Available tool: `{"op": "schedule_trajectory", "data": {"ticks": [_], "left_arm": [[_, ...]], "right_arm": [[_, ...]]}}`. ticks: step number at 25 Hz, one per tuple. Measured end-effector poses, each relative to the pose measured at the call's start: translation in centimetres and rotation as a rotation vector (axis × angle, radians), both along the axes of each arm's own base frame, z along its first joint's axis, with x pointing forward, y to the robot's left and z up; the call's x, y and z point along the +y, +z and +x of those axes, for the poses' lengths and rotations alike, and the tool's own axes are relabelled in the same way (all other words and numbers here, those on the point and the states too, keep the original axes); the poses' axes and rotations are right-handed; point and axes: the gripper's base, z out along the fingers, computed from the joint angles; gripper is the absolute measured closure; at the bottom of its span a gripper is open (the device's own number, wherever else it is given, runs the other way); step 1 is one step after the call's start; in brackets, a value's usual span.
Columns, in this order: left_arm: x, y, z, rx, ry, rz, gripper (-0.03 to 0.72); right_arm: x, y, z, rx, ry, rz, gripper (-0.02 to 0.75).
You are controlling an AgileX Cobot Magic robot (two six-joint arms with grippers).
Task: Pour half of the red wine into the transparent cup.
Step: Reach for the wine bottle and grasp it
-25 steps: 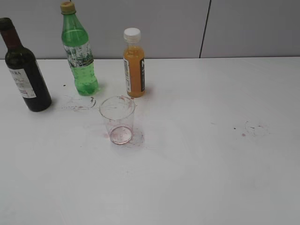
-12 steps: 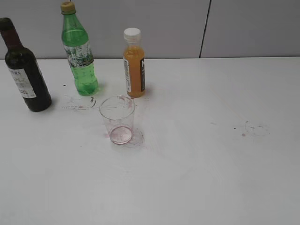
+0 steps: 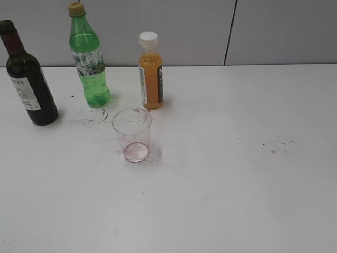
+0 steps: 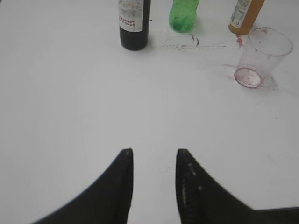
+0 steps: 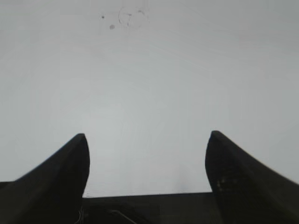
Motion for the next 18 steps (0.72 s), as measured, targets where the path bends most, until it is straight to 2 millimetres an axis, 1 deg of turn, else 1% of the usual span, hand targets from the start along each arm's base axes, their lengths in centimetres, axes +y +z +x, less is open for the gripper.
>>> {"op": "schedule_trajectory", "data": {"ticks": [7,18], "left_arm": [[0.0,0.0,0.0,0.0,0.0,0.0,0.456],[0.0,0.0,0.0,0.0,0.0,0.0,0.456]], "right_arm": [[0.0,0.4,-2.5,-0.168,0.004,-0.009,0.158],[0.1,0.4,-4.0,-0.257,0.001,-0.005,0.158]]}}
